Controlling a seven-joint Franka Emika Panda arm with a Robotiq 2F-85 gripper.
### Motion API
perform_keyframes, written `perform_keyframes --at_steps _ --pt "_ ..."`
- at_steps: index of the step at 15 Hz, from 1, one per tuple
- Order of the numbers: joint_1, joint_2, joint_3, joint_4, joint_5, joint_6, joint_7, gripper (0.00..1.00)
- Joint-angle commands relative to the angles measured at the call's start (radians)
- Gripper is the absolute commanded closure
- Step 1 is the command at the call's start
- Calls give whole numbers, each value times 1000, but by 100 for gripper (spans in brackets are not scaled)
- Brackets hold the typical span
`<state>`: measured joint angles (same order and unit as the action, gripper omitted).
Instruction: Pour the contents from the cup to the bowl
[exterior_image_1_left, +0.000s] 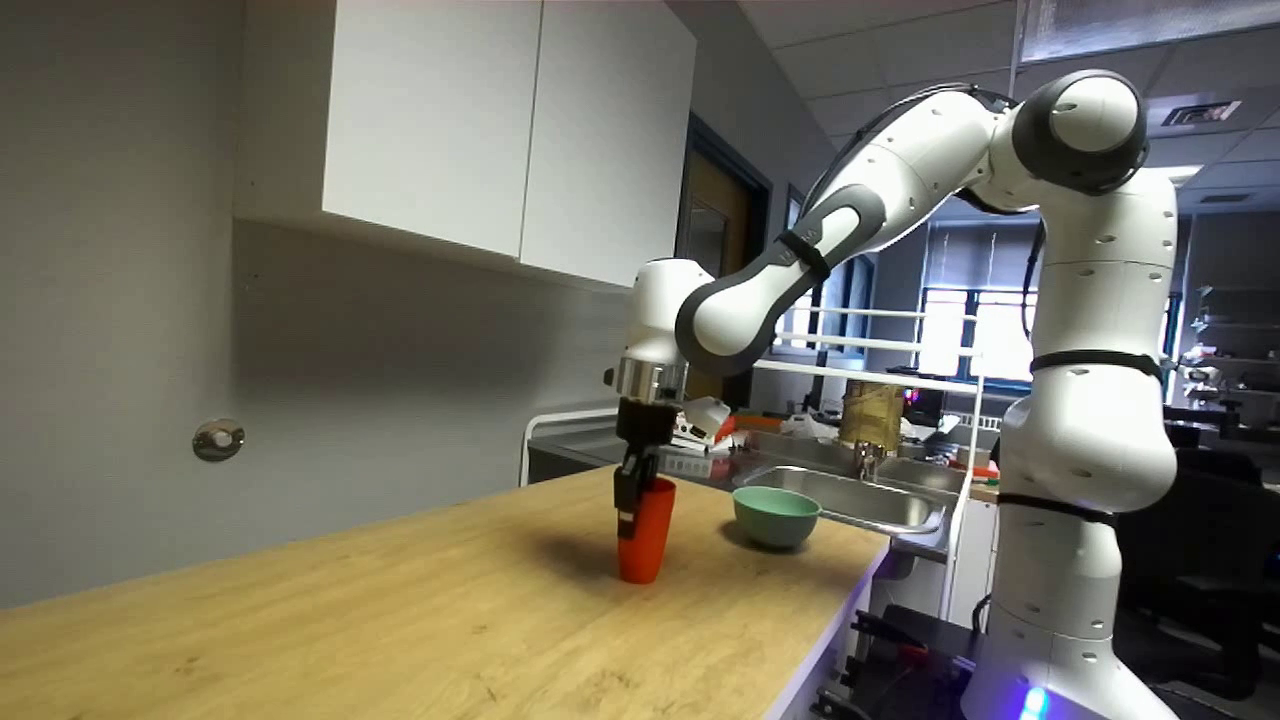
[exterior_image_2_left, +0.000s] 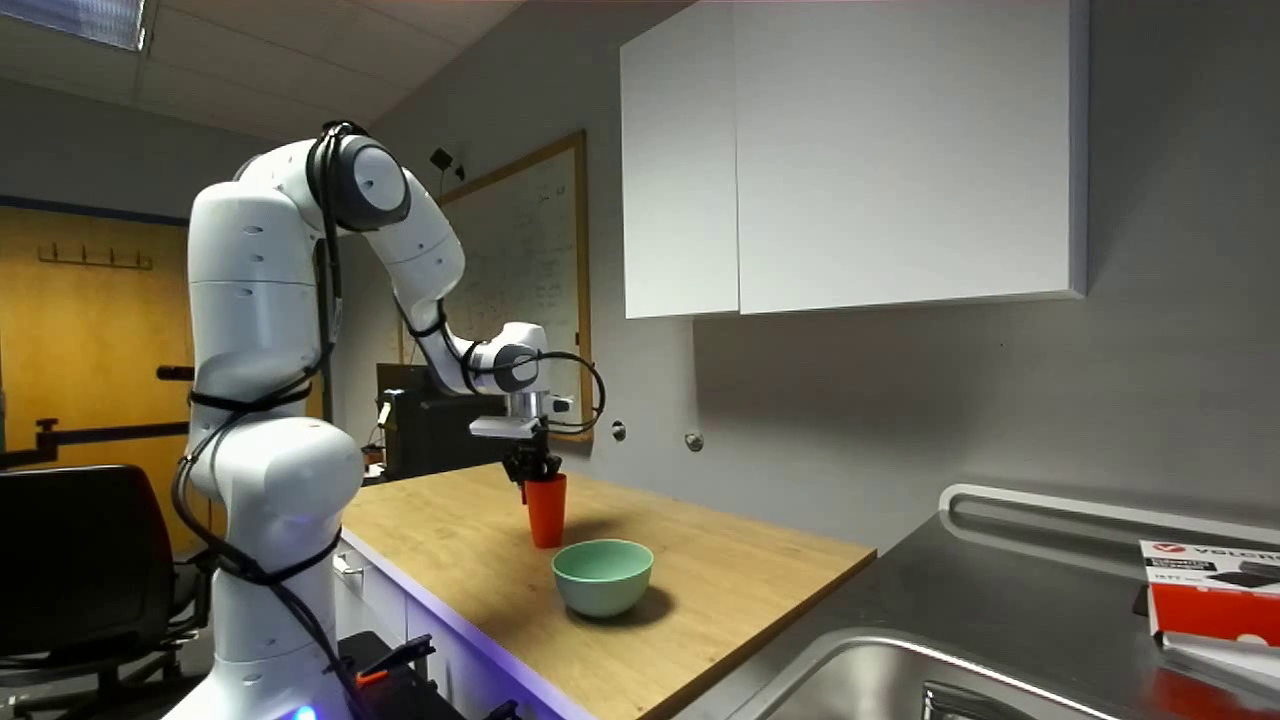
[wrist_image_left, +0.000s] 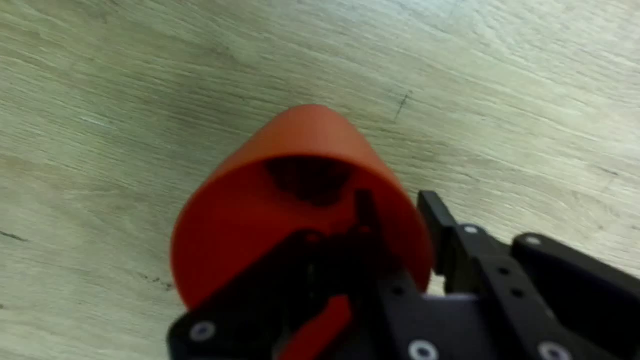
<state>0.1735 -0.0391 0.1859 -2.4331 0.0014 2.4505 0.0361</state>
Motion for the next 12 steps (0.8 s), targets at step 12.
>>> perform_keyframes --at_steps 12 --pt "-60 -290 -145 -161 177 75 -108 99"
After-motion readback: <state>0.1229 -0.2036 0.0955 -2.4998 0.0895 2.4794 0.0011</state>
